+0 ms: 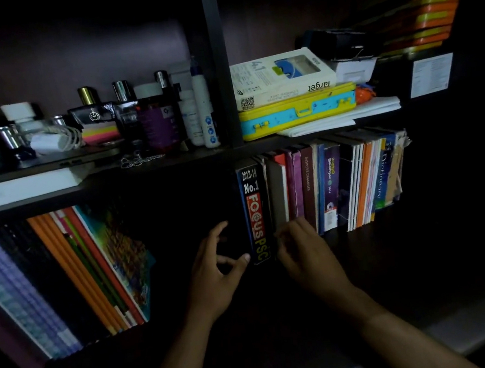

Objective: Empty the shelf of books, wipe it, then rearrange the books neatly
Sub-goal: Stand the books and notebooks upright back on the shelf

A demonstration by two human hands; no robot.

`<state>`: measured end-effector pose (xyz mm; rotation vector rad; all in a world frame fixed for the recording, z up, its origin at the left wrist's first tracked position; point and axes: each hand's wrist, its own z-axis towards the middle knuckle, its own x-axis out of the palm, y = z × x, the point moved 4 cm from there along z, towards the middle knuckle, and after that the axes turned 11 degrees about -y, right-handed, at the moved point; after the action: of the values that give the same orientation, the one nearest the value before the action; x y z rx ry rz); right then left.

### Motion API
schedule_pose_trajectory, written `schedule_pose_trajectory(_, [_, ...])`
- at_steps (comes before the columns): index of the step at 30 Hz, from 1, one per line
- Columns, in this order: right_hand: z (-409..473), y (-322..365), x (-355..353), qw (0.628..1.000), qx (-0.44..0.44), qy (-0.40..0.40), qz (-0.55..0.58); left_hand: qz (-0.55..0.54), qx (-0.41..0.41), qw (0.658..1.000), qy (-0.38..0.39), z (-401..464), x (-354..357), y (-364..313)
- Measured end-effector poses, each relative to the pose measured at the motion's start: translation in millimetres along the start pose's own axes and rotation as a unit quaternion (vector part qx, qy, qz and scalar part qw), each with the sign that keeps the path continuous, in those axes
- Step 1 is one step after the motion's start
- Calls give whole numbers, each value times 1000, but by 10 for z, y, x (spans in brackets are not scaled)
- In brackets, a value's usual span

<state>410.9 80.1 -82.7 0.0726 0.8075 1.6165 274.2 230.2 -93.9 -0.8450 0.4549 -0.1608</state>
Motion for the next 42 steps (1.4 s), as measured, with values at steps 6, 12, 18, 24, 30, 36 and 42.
schedule_pose_trajectory(6, [20, -84, 169, 995, 3, 98, 9, -3, 4, 1000, 0, -6, -11, -28])
schedule_pose_trajectory(12, [24, -18, 120, 995, -33, 58, -73, 5, 0, 1000, 4, -8, -4, -40])
schedule_pose_trajectory(18, [-14, -53, 191, 989, -15, 110, -96, 2, -5, 1000, 6, -19, 5, -34])
schedule_pose_trajectory(24, [-31, 1, 207, 992, 1, 115, -52, 6, -13, 1000, 5, -26, 47, -14])
schedule_pose_trajectory(30, [-52, 11, 189, 990, -9, 121, -65, 25, -5, 1000, -12, -49, 8, -29])
schedule_pose_trajectory(36, [-173, 236, -110, 992, 47, 116, -25, 36, -18, 998, -40, -106, -95, -250])
schedule_pose_trajectory(42, [-522, 532, -937, 990, 93, 104, -15, 28, -26, 999, -38, -440, -66, -1037])
